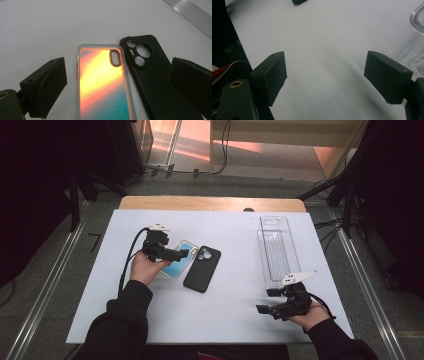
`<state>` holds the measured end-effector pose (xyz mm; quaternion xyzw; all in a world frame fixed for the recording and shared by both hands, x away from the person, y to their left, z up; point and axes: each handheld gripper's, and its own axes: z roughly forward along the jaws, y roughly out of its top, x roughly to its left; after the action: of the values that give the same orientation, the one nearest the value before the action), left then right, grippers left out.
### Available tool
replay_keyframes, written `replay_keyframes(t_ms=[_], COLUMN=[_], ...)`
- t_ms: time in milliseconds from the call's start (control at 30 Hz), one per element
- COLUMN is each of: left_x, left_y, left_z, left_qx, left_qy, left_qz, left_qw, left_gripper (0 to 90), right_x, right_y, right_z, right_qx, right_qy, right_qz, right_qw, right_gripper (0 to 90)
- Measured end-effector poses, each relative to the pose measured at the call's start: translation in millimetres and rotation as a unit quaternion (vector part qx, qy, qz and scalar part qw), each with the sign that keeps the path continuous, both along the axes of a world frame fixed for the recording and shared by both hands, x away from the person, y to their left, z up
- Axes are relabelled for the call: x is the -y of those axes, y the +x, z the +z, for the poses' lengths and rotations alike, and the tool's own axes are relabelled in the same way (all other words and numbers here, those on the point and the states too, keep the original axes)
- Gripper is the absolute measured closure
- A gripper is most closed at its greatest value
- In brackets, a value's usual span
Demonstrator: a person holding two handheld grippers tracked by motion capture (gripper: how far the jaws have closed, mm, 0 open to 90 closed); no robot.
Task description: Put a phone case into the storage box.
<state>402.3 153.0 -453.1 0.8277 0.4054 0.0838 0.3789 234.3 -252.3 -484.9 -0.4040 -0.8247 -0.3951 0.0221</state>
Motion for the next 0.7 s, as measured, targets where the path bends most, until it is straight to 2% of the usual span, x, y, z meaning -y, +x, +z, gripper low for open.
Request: replay_keyframes(t_ms=[200, 400, 500, 700], left_x=[-0.4, 1.9, 1.9, 3.1], left_y=[1.2, 1.1, 1.7, 1.9], left_z=[-7.5, -13.8, -18.4, -27.9], left_qx=[-0.012, -0.015, -0.028, -0.036], left_qy=[-0.002, 0.006, 0.008, 0.026], left_qz=[0.006, 0.007, 0.004, 0.004], left_qw=[0.9999, 0.9998, 0.9996, 0.999], left_gripper=[1.7, 1.7, 1.8, 1.8], right_x=[-0.2, -0.4, -0.1, 0.1], right_y=[-0.3, -0.3, -0.3, -0.4], right_z=[0.1, 0.0, 0.0, 0.1], right_qx=[0.0, 0.0, 0.001, 0.001], right_qy=[-0.001, -0.002, -0.003, -0.003], right_qz=[0.0, 0.0, 0.001, 0.001], right_qw=[1.0, 1.0, 1.0, 1.0], right_gripper=[16.6, 16.6, 16.6, 16.6])
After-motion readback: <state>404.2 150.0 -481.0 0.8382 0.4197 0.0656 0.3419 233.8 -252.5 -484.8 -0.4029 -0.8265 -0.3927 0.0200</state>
